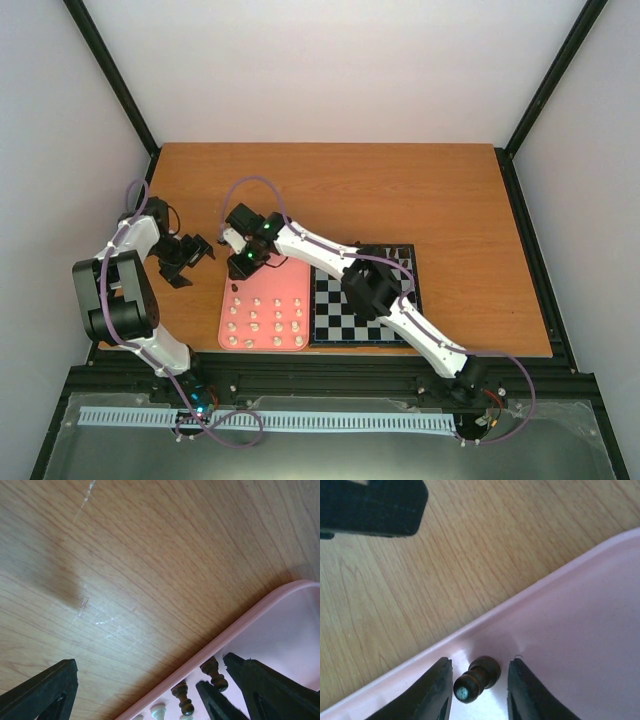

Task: Set up the chess pieces on the board
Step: Pick up the chess piece from the storage box, then place the chess piece on the chessboard.

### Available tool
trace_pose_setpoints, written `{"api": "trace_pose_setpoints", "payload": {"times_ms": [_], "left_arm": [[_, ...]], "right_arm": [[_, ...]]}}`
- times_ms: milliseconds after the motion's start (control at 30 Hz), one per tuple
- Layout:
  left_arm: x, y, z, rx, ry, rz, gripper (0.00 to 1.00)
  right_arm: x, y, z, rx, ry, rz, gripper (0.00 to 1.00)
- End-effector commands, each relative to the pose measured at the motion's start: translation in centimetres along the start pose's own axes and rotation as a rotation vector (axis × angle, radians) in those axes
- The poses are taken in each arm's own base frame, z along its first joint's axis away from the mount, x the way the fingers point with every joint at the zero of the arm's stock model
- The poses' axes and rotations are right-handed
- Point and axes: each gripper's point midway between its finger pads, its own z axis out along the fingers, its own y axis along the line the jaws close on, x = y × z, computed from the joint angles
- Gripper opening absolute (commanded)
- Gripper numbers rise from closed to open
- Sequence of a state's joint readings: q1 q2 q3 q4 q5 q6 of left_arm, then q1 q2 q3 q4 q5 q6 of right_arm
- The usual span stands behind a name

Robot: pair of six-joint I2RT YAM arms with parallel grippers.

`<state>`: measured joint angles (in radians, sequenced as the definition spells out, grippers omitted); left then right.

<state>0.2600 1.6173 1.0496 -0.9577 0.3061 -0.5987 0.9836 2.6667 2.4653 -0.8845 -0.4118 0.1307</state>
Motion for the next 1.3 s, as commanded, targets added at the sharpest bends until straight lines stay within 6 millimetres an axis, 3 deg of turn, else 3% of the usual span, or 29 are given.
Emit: {"api": "trace_pose_setpoints", "payload": {"times_ms": [0,133,300,433,567,733,967,1167,1267], "left_arm": [[-0.3,-0.7,-0.7,0.034,-0.026,0.003,1.00],[-0.2,-0.8,-0.7,0.036,-0.026,0.004,1.00],[-0.3,-0.8,-0.6,0.038,-0.024,0.007,1.00],[-0.3,-0.9,-0.7,0.041,-0.024,0.009,1.00],[-0.3,-0.9,-0.8,0.040,-0.028,0.012,1.00],[-0.3,-0.9,-0.8,0.041,-0.026,0.014,1.00],[-0.4,-0.7,-0.6,0.030,-0.026,0.013,1.00],[-0.5,-0.7,-0.5,0.027,-0.025,0.016,1.00],[-0.5,-0.7,-0.4,0.026,-0.024,0.015,1.00]], "right_arm": [[0.1,0.2,1.2,-0.005,0.001,0.006,0.28],[0.3,-0.1,1.3,0.008,0.006,0.011,0.21],[0.5,-0.3,0.8,0.033,0.016,0.008,0.06],[0.2,-0.4,-0.5,0.067,0.011,-0.007,0.03],[-0.9,-0.4,-4.6,0.151,-0.027,-0.034,0.03],[-1.4,-1.3,-11.3,0.227,-0.112,0.009,0.03],[5.5,-4.3,-15.8,0.371,-0.022,0.074,0.03],[11.3,-8.9,-18.3,0.446,0.016,0.219,0.03],[12.7,-10.5,-18.9,0.476,0.027,0.240,0.03]]}}
